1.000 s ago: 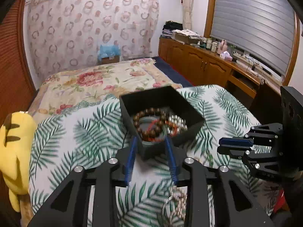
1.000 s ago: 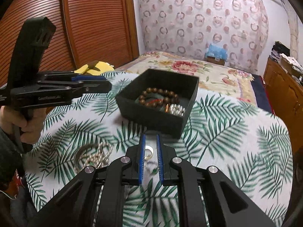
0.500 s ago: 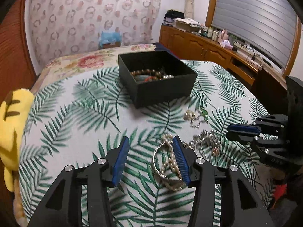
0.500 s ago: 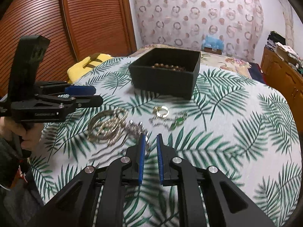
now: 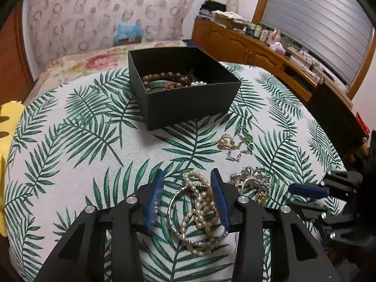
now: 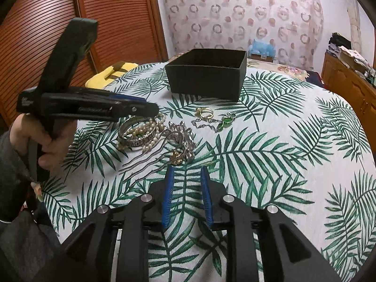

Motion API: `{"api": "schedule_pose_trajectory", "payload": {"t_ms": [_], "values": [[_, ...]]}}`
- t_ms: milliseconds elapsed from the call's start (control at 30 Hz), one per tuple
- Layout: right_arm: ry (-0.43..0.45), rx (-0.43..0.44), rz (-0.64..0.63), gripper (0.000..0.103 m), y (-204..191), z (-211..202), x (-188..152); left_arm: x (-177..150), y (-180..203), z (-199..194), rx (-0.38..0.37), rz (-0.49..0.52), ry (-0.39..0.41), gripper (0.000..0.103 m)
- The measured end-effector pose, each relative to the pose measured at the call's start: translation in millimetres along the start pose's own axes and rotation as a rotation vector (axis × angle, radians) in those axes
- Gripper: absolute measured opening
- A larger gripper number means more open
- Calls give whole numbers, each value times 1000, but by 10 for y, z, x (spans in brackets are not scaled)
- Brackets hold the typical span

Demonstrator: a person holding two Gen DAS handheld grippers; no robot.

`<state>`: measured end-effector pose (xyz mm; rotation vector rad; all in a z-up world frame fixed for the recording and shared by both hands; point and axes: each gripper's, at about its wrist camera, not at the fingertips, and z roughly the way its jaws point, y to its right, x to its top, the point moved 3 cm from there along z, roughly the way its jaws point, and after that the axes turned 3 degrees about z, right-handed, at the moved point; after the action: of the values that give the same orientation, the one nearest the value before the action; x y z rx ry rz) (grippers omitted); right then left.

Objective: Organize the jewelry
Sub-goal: 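Grasp a long pearl necklace with the left gripper and lift it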

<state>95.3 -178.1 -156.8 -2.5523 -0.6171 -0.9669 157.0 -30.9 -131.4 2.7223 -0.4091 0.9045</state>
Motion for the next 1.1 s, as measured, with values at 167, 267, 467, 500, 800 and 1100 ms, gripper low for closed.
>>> {"api": "schedule_pose_trajectory", "payload": {"t_ms": [167, 267, 467, 500, 800, 1100], "values": [[3, 8, -5, 25, -7, 1, -5, 21, -70, 108, -45, -55, -47, 25], [4, 14, -5, 25, -7, -2, -5, 24, -73, 125, -60, -67, -53, 10], [4, 16, -2, 25, -4, 0, -5, 26, -40, 63, -25, -38, -39, 4], [3, 15, -2, 25, -2, -1, -2, 28, -43, 26, -21, -38, -27, 4], [-1, 17, -6, 25, 0, 24, 72, 110, 29, -432, -6, -37, 114, 4], [-15, 11, -51, 30, -18, 145, 320, 258, 102, -786, 12, -18, 220, 4]]}}
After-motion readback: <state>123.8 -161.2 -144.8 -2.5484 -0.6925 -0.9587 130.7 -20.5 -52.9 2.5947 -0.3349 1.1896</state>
